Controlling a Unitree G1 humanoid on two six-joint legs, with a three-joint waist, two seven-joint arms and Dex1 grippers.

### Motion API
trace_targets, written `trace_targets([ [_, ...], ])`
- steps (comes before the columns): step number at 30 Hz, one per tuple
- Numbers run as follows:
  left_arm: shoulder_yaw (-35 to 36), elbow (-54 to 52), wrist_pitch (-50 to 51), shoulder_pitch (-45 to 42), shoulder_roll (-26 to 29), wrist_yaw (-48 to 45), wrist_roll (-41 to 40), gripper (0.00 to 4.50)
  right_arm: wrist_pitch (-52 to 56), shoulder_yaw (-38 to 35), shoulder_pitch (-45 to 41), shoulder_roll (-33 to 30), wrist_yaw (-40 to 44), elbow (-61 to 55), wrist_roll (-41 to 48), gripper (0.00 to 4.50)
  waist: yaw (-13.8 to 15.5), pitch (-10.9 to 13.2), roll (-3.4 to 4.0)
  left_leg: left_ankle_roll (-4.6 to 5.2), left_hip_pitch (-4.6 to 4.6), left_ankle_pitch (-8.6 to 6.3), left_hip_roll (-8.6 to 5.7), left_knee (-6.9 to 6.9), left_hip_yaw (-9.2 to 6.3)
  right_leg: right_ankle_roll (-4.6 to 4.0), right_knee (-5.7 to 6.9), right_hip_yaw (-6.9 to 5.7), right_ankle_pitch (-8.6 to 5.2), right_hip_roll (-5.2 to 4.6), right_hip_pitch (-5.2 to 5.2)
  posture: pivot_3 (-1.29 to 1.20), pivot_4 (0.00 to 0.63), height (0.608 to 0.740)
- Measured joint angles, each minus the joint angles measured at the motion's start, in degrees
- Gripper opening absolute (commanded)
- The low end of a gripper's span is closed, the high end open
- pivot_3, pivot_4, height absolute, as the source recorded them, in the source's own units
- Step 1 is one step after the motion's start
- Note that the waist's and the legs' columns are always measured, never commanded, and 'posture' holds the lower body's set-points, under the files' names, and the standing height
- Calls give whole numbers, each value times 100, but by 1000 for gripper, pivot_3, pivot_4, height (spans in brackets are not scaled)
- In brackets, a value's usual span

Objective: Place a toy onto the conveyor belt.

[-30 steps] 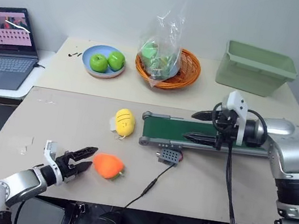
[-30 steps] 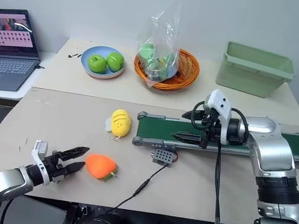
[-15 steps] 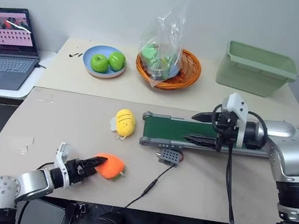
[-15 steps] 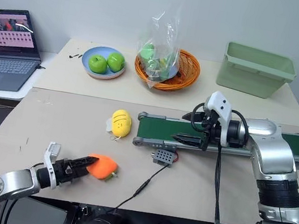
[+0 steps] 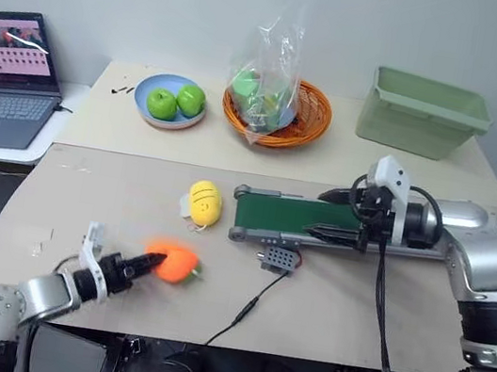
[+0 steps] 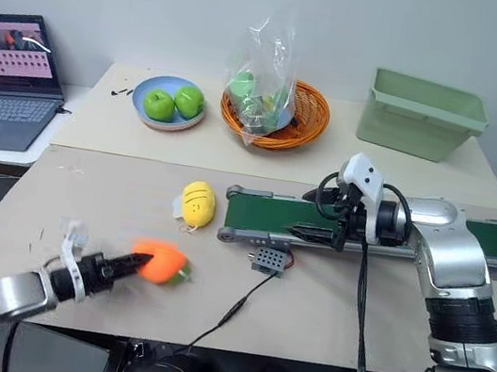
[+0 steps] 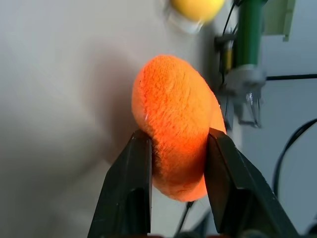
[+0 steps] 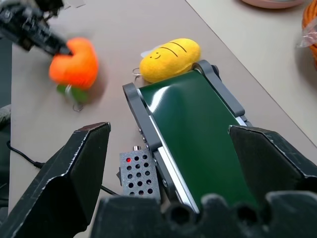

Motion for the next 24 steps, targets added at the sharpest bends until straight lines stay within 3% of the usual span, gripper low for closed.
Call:
trace_targets([
  [6,-534,-1213,-1124,-1052,506,-268,1290,1486,-94,96,-159,89,54,194,-72,4500,-37,1,-2,-29,-12,19,1,-3,16,-9,-57,3,19,4,4,0,150,740],
  [10,-1977,-1887,-2307,-1256,1112,-757,3288,1486,-163,151,-193,131,105,258,-125,4500,-49,1,-2,-25,1,18,1,-52,46,-8,-83,29,20,3,2,0,150,740],
  [13,-2703,-1856,-2945,-1204,1236,-980,4273,1486,-171,160,-195,136,106,291,-174,4500,-49,1,-3,-26,-12,19,6,-65,48,-9,-84,28,19,7,-22,0,150,740],
  [17,-3645,-1592,-4489,-1220,1680,-1227,6227,1486,-182,160,-195,139,102,311,-183,4500,-46,1,-3,-34,-40,25,10,-77,74,-11,-74,50,19,9,-79,0,150,740],
  [19,-4159,-1264,-5724,-1367,2062,-1199,7631,1486,-184,158,-192,136,101,311,-185,4500,-40,2,-3,-34,-39,25,14,-80,86,-15,-75,57,22,11,-80,0,150,740],
  [24,-4398,-707,-7585,-2028,2105,-764,9403,1486,-184,157,-181,127,98,294,-187,4500,-21,3,-4,-27,-38,26,12,-75,102,-8,-76,71,31,11,-79,0,150,740],
])
